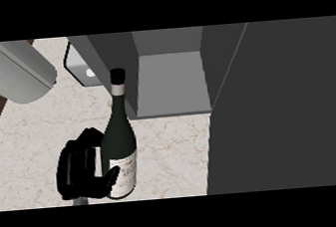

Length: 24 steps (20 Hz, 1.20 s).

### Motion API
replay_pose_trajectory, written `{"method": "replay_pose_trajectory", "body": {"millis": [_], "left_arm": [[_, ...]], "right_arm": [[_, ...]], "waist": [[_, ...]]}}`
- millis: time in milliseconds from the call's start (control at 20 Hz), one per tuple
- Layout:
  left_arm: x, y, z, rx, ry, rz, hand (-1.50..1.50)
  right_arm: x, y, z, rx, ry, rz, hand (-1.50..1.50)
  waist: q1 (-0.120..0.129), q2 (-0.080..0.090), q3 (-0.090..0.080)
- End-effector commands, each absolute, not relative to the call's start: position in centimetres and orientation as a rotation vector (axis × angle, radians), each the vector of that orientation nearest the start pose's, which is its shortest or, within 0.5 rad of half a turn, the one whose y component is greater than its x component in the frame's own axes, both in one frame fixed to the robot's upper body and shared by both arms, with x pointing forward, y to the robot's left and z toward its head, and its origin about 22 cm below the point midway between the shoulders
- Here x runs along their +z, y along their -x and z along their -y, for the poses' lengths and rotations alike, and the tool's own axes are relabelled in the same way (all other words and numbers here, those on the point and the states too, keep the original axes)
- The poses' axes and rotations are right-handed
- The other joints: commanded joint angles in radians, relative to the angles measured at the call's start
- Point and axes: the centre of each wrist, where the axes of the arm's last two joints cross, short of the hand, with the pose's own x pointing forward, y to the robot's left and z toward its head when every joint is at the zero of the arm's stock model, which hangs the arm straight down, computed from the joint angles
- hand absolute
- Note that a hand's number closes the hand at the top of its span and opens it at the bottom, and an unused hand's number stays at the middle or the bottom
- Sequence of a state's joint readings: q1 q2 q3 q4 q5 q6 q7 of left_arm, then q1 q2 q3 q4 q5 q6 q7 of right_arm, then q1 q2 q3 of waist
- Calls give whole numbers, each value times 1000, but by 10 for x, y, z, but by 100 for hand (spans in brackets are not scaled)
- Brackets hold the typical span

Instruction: Pick up the wine, place it into the cabinet and close the cabinet

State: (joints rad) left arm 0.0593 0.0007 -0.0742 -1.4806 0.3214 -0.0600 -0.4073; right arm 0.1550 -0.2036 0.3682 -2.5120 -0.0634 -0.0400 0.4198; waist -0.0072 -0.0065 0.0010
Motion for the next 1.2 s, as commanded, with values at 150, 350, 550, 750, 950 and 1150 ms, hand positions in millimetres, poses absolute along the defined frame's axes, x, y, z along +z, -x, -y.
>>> {"method": "replay_pose_trajectory", "body": {"millis": [150,350,550,750,950,1150], "left_arm": [[35,-240,-165,230,299,1841,150],[44,-256,-137,241,290,1790,150],[67,-260,-119,271,294,1745,150],[75,-294,-105,276,228,1731,150],[51,-292,-93,250,185,1714,150],[34,-319,-100,252,138,1695,150]], "right_arm": [[205,-91,206,301,-337,1931,-150],[209,-84,210,302,-346,1940,-150],[205,-90,207,288,-327,1930,-150],[201,-96,209,286,-325,1933,-150],[201,-101,211,290,-347,1923,-150],[205,-98,213,316,-348,1935,-150]], "waist": [[-3,2,0],[-16,4,-1],[-8,3,-1],[-17,6,-1],[-11,7,-1],[-23,11,-2]]}}
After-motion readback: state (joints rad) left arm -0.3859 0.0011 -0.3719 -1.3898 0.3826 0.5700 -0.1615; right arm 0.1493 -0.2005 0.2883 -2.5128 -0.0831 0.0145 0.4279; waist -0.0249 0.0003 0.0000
